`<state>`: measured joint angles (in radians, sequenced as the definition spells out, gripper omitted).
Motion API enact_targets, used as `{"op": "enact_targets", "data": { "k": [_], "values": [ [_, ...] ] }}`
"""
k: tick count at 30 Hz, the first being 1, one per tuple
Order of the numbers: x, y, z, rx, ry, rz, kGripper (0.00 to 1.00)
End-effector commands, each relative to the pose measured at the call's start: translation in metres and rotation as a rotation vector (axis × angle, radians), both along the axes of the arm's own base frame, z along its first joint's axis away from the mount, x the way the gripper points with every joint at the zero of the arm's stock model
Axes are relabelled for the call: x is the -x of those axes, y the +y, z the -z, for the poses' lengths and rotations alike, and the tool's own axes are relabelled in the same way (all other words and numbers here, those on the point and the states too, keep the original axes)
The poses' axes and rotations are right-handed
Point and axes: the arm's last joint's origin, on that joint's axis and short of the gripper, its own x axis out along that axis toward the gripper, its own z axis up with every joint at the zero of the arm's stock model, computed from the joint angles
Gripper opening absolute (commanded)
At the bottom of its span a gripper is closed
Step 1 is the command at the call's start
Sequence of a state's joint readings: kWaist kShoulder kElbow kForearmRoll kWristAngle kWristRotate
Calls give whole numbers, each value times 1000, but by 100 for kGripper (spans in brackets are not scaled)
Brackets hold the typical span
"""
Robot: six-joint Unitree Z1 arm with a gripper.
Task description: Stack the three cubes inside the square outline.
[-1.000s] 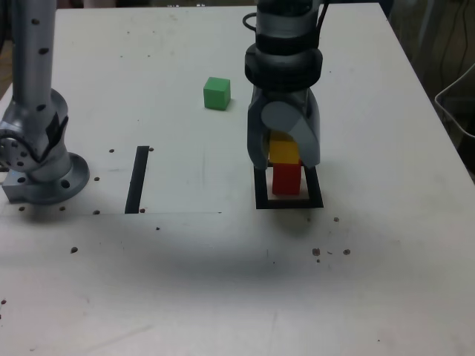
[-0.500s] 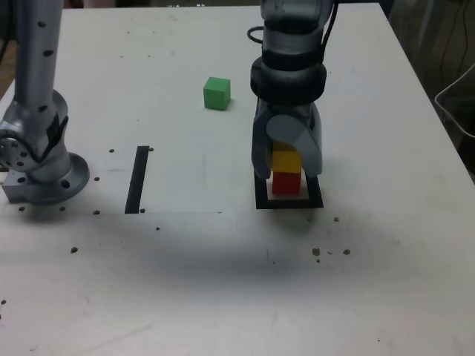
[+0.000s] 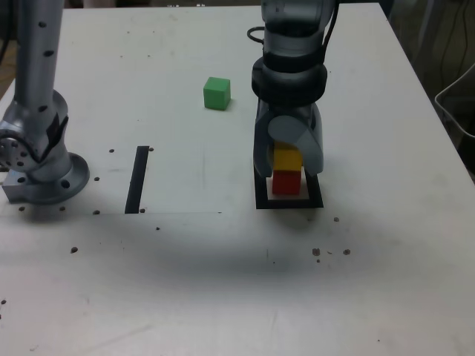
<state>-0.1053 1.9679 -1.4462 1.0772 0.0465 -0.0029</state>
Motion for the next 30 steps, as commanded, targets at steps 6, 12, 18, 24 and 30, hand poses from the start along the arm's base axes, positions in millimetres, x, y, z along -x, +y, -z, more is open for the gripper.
{"op": "enact_targets", "data": {
  "k": [6, 12, 18, 24, 30],
  "values": [
    [-1, -1, 3, -1, 10, 1, 43],
    [-1, -1, 2, -1, 8, 5, 64],
    [1, 0, 1, -5, 11, 6, 92],
    [3, 0, 0, -7, 26, 4, 99],
    [6, 0, -7, -5, 33, 4, 99]
  ]
}}
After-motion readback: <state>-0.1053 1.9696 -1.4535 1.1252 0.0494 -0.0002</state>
